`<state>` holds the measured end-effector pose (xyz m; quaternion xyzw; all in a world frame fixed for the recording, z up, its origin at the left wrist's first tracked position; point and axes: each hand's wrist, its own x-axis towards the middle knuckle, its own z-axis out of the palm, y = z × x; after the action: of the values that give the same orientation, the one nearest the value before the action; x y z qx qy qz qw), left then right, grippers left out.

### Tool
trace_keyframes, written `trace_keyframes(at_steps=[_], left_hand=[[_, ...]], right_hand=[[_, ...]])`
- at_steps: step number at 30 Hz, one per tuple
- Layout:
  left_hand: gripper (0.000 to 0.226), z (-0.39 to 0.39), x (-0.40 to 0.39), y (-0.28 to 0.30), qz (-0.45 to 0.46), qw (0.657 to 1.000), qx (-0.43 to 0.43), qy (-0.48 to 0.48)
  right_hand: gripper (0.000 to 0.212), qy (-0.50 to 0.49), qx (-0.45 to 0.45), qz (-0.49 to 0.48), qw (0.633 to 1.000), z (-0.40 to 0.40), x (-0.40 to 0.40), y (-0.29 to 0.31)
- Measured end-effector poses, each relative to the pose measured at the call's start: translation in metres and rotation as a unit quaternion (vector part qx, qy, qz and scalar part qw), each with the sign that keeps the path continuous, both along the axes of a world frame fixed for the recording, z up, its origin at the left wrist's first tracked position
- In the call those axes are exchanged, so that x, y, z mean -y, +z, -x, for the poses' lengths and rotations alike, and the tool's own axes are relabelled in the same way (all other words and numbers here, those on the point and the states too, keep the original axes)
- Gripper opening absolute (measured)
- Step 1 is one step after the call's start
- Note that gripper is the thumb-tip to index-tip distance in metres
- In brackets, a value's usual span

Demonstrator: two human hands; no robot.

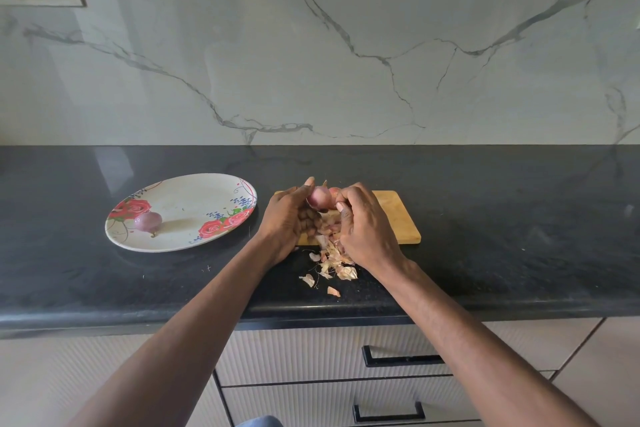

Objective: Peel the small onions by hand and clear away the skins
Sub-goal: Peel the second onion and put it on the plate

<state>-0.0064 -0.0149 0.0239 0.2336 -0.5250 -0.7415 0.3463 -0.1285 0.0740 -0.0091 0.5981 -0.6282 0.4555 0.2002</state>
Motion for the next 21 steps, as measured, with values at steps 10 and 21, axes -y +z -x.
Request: trace_keyframes(at_steps=[10,21], left_hand=[[0.017,0.0021,0.0052,-0.0051,0.006,0.999,-0.026,-0.022],[0.032,0.0041,0.0015,-0.007,-0.009,0.996,-0.061,-0.059]], right_hand=[[0.014,-0.007,0.154,0.018,0.988,0.0043,-0.0046,0.0046],[0.017,0.006,0.284,-0.002,0.959,0.0029,-0.0054,0.01]])
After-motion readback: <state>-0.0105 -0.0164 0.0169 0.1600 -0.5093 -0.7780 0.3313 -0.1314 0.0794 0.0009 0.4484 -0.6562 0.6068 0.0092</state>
